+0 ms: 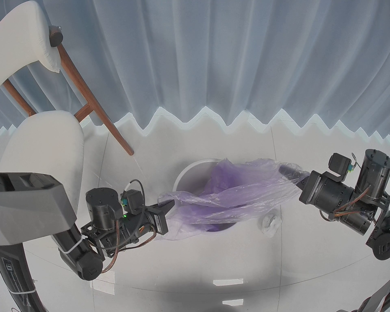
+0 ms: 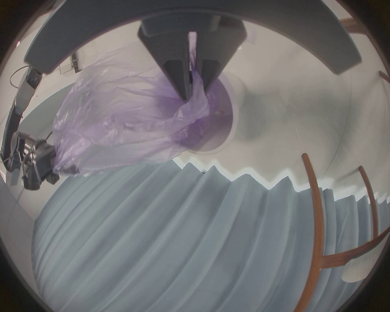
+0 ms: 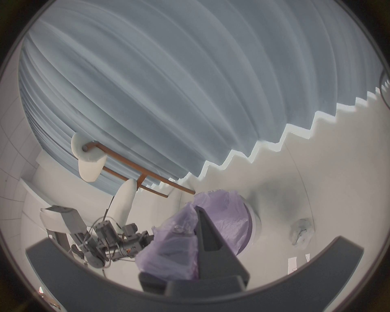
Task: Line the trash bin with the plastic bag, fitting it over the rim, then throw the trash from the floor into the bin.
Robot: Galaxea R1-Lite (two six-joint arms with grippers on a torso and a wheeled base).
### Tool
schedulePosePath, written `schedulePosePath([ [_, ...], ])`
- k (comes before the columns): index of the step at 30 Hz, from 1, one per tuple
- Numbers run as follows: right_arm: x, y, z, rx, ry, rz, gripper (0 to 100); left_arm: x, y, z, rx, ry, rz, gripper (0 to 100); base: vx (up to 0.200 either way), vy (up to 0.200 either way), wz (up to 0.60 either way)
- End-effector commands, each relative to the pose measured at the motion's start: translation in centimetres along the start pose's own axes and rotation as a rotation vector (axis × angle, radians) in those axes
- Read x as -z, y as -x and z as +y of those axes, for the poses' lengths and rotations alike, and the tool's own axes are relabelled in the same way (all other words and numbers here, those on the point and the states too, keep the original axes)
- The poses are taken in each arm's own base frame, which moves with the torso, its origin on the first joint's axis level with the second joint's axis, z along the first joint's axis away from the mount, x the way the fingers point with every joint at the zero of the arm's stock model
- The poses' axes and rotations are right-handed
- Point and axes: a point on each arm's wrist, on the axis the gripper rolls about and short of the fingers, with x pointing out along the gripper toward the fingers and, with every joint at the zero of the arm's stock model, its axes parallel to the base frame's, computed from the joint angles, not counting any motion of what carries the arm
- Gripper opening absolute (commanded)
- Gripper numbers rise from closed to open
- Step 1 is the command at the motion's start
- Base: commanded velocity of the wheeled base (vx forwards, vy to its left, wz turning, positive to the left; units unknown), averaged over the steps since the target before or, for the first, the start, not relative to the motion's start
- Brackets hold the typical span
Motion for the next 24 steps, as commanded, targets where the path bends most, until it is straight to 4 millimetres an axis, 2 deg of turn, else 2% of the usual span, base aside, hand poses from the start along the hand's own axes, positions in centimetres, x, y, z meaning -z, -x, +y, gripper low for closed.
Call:
schedulePosePath([
  [1, 1.3, -3.0, -1.6, -0.020, -0.017, 0.108, 0, -5.3, 0.4, 0.7, -0.028, 0.024, -0.063, 0, 0.000, 0.000, 0.00],
  [5, 0.2, -6.3, -3.0, -0.013, -0.024, 0.086, 0, -8.0, -0.9, 1.0, -0.046, 0.123, -0.035, 0, 0.000, 0.000, 0.00],
  [9, -0.8, -8.4, -4.8, -0.027, -0.043, 0.133, 0, -9.8, -2.3, 0.9, -0.021, 0.173, -0.063, 0, 0.000, 0.000, 0.00],
  [13, -2.7, -10.9, -5.6, -0.006, -0.054, 0.155, 0, -10.2, -5.0, 1.8, -0.030, 0.170, -0.094, 0, 0.000, 0.000, 0.00],
  [18, -4.5, -11.4, -5.6, 0.001, -0.050, 0.140, 0, -10.1, -5.5, 1.9, -0.037, 0.184, -0.031, 0, 0.000, 0.000, 0.00],
  [22, -5.4, -11.8, -6.8, 0.026, -0.013, 0.113, 0, -11.1, -6.4, 2.0, -0.022, 0.180, -0.051, 0, 0.000, 0.000, 0.00],
  [24, -5.0, -12.6, -9.3, 0.076, 0.035, 0.124, 0, -11.1, -8.0, 2.4, -0.035, 0.184, -0.029, 0, 0.000, 0.000, 0.00],
])
